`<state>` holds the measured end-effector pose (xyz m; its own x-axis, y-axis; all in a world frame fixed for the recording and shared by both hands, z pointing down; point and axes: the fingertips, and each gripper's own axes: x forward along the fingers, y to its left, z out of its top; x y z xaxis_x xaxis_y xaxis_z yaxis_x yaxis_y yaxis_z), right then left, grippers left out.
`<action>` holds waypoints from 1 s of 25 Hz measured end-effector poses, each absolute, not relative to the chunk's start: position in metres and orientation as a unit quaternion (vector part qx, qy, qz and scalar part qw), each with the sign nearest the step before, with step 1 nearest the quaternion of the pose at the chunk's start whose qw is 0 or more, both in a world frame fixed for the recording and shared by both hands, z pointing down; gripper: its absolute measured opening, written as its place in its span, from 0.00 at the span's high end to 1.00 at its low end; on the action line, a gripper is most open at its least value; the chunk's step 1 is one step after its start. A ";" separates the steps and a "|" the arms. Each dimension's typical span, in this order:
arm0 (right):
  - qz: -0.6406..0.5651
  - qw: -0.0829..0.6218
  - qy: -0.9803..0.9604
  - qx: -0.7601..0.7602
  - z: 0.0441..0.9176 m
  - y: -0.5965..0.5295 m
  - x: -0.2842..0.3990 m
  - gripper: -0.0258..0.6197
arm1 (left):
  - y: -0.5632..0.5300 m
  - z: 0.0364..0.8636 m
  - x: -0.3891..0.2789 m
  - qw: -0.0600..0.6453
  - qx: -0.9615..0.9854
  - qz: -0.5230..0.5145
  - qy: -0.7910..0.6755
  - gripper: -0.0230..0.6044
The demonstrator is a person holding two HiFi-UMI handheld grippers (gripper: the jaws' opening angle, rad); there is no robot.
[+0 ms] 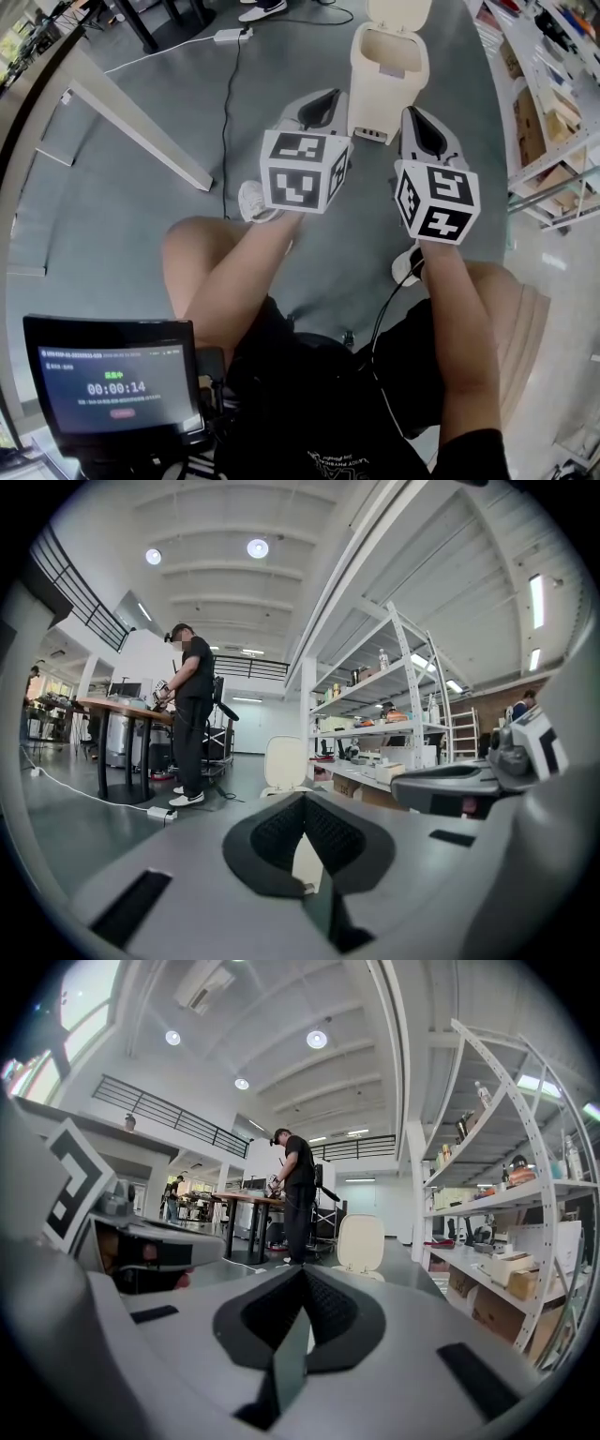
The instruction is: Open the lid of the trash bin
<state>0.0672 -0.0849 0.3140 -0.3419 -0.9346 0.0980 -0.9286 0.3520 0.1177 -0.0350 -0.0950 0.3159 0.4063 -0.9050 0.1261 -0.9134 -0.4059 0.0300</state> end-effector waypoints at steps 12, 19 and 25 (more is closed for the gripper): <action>-0.024 0.074 -0.818 0.570 0.314 -0.084 0.068 0.96 | -0.096 0.317 -0.042 0.049 0.832 0.044 -0.551 0.97; -0.027 0.076 -0.820 0.566 0.315 -0.082 0.059 0.96 | -0.093 0.317 -0.039 0.053 0.833 0.040 -0.550 0.97; -0.027 0.072 -0.818 0.570 0.311 -0.083 0.062 0.96 | -0.094 0.314 -0.041 0.046 0.834 0.041 -0.549 0.97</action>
<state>0.0621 -0.0835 0.3113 -0.3401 -0.9363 0.0877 -0.9285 0.3491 0.1261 -0.0411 -0.0941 0.3141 0.3942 -0.9112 0.1195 -0.9189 -0.3933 0.0317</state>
